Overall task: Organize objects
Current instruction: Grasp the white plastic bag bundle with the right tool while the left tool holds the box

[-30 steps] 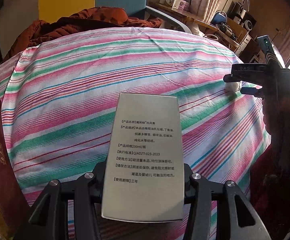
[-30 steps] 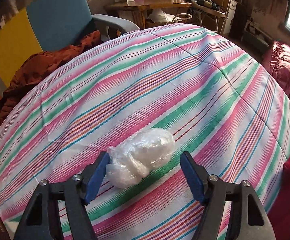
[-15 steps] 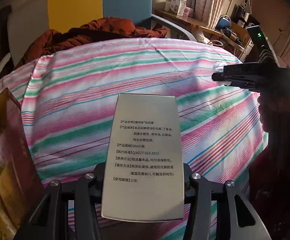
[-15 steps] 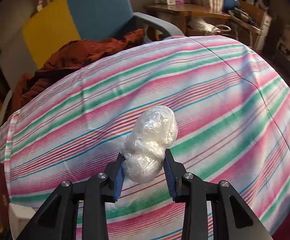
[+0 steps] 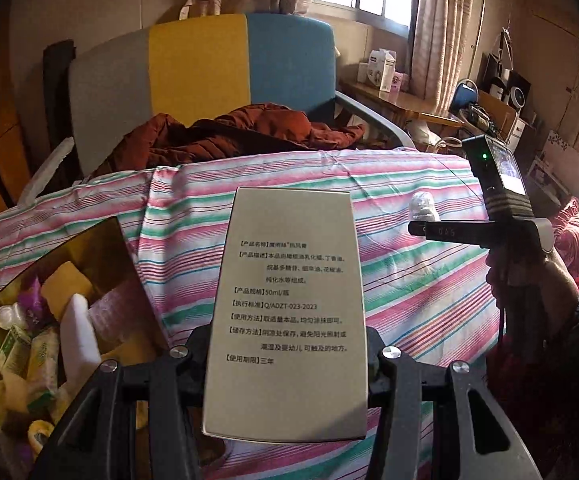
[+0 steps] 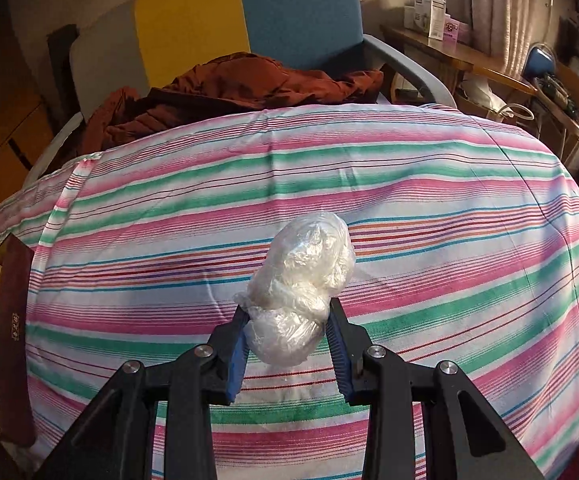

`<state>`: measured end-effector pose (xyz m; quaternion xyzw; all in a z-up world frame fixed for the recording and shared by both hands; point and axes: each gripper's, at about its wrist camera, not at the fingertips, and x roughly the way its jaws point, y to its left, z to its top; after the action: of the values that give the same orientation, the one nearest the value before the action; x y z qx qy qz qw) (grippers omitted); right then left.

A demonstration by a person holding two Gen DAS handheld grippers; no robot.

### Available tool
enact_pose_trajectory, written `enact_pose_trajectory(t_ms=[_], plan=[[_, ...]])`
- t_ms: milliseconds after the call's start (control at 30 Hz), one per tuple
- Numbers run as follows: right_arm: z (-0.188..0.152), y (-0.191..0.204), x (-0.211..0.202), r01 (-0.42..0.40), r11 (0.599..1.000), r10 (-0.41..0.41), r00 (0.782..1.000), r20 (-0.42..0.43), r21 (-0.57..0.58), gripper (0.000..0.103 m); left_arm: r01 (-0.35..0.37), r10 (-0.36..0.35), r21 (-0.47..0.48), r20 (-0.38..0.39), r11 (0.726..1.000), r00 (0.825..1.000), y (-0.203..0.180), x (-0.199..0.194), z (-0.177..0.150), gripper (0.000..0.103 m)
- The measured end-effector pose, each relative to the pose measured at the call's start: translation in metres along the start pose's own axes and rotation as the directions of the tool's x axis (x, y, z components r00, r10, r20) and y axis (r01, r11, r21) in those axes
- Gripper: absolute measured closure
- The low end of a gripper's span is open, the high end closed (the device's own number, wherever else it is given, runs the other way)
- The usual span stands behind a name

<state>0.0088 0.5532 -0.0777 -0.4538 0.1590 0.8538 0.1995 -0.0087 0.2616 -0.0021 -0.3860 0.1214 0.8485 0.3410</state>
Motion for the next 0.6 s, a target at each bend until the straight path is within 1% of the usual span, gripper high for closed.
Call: enact_pose_trajectory(t_ms=[200, 400, 600], plan=[[-0.002, 0.013, 0.001, -0.027, 0.999, 0.027, 1.0, -0.004, -0.047, 0.067, -0.024, 0.024, -0.036, 0.006, 0.999, 1.0, 0.019, -0.013, -0.008, 0.052], [-0.005, 0.024, -0.001, -0.082, 0.995, 0.081, 0.997, -0.017, -0.06, 0.067, -0.043, 0.044, -0.062, 0.003, 0.997, 0.999, 0.035, -0.02, -0.017, 0.052], [-0.01, 0.052, -0.01, -0.138, 0.983, 0.134, 0.99, -0.036, -0.123, 0.067, -0.066, 0.066, -0.1, -0.002, 0.993, 0.998, 0.055, -0.024, -0.024, 0.052]])
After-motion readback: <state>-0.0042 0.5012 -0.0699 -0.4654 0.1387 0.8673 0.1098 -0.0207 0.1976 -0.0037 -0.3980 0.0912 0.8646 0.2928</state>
